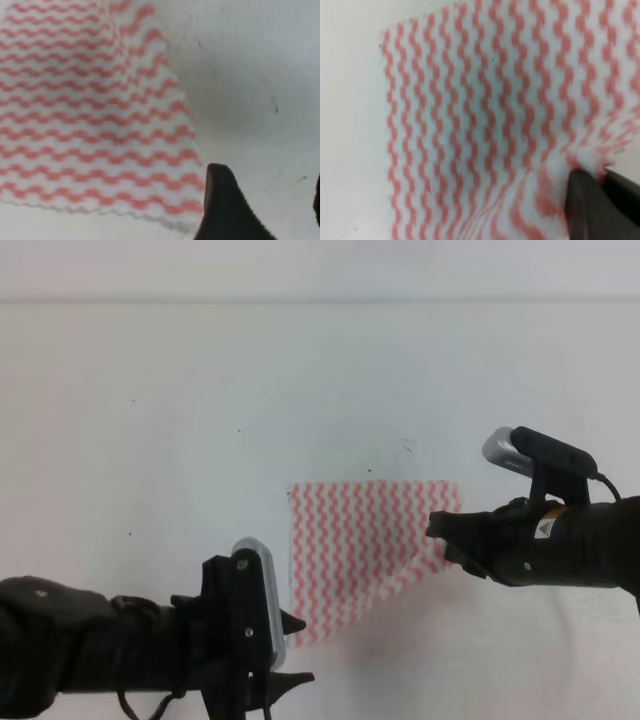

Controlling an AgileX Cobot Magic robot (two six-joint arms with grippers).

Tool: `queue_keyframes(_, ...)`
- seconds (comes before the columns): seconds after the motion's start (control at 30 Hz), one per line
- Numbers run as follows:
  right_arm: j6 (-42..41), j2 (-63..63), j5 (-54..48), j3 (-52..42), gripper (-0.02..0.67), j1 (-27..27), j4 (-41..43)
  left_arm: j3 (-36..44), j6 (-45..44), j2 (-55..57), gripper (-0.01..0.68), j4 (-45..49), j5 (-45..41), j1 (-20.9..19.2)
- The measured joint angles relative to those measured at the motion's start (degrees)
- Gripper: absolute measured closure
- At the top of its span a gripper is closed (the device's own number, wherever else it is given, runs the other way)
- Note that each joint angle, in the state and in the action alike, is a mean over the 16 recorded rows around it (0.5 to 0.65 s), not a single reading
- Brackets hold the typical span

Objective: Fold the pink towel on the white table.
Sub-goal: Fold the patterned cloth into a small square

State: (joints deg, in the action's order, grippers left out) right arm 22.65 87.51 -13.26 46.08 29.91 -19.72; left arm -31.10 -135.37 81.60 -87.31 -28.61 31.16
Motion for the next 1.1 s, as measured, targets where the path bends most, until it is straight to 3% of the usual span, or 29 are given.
queue_keyframes(0.6,0.0,-0.1,0.7,0.0,0.665,0.0,-0.2,-0.1,-12.9,7.5,0.332,-11.8,0.3,0.0)
queue_keyframes(1.1,-0.1,0.0,1.1,0.0,0.665,0.0,-0.2,-1.1,-17.2,11.9,0.332,-12.9,3.7,0.0)
